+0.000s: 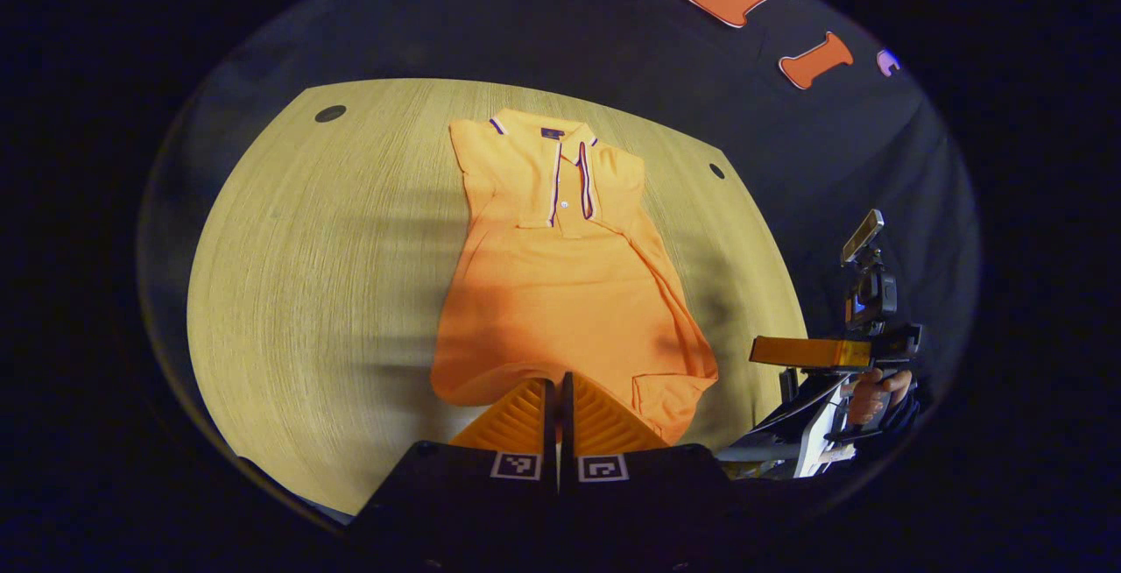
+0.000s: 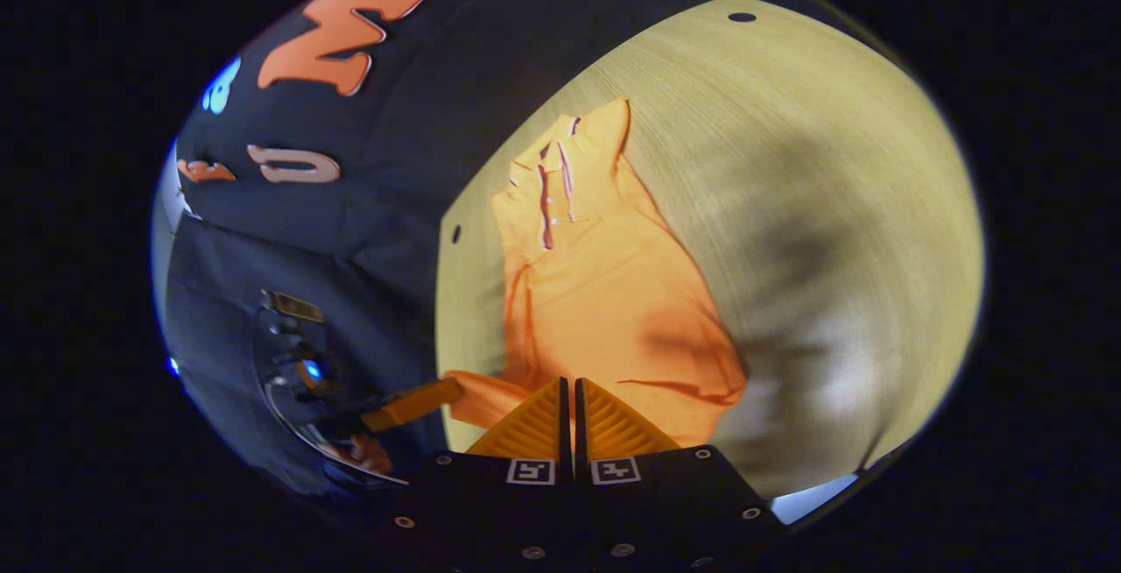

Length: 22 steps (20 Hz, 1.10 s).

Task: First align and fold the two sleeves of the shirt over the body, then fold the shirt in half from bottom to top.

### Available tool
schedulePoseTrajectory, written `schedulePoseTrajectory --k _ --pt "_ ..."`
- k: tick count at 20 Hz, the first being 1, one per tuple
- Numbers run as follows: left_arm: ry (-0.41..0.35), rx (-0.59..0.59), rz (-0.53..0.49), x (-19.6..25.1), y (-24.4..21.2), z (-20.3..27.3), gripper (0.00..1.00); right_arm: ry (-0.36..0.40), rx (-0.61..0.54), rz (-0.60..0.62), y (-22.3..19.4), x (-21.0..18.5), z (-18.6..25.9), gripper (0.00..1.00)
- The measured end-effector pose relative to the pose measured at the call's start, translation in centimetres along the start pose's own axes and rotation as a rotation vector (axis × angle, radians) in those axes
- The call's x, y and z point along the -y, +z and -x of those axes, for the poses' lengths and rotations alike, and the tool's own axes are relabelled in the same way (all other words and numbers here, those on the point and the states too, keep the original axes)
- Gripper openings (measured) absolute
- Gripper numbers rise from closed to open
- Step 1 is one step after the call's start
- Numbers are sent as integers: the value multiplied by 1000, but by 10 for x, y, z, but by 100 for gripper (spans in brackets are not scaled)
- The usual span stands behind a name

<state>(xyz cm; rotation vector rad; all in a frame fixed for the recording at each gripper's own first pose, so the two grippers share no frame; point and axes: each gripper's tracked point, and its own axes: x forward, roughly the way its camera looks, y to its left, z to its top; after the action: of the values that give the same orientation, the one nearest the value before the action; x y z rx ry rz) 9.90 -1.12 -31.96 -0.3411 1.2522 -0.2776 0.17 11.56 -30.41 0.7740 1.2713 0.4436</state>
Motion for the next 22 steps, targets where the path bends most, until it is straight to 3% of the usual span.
schedulePoseTrajectory --k 4,5,6,9,11,12,15,17,19,21,22 --pt "-4 -41 -7 -8 -14 -3 1 -74 -138 66 -40 13 -16 4" --pt "-3 -43 5 -11 -15 -3 1 -71 -141 125 -42 10 -20 15" --pt "-2 -47 18 -13 -17 -3 1 -65 -145 203 -43 6 -23 18" --pt "9 -55 40 -23 -20 -4 1 -109 -169 460 -46 11 -36 59" --pt "15 -63 45 -26 -24 -4 1 -159 -147 600 -38 20 -40 72" --pt "16 -69 47 -27 -25 -5 1 -182 -134 662 -32 26 -42 74" --pt "25 -80 61 -29 -27 -5 1 -212 -252 711 -50 47 -52 77" --pt "34 -80 66 -32 -27 -5 1 -241 -252 791 -45 56 -56 77" --pt "37 -84 71 -34 -28 -6 1 -221 -212 843 -35 48 -59 77" --pt "37 -97 87 -34 -30 -6 1 -222 -268 875 -42 54 -64 77" --pt "42 -99 93 -35 -30 -8 1 -241 -313 909 -46 61 -62 87"
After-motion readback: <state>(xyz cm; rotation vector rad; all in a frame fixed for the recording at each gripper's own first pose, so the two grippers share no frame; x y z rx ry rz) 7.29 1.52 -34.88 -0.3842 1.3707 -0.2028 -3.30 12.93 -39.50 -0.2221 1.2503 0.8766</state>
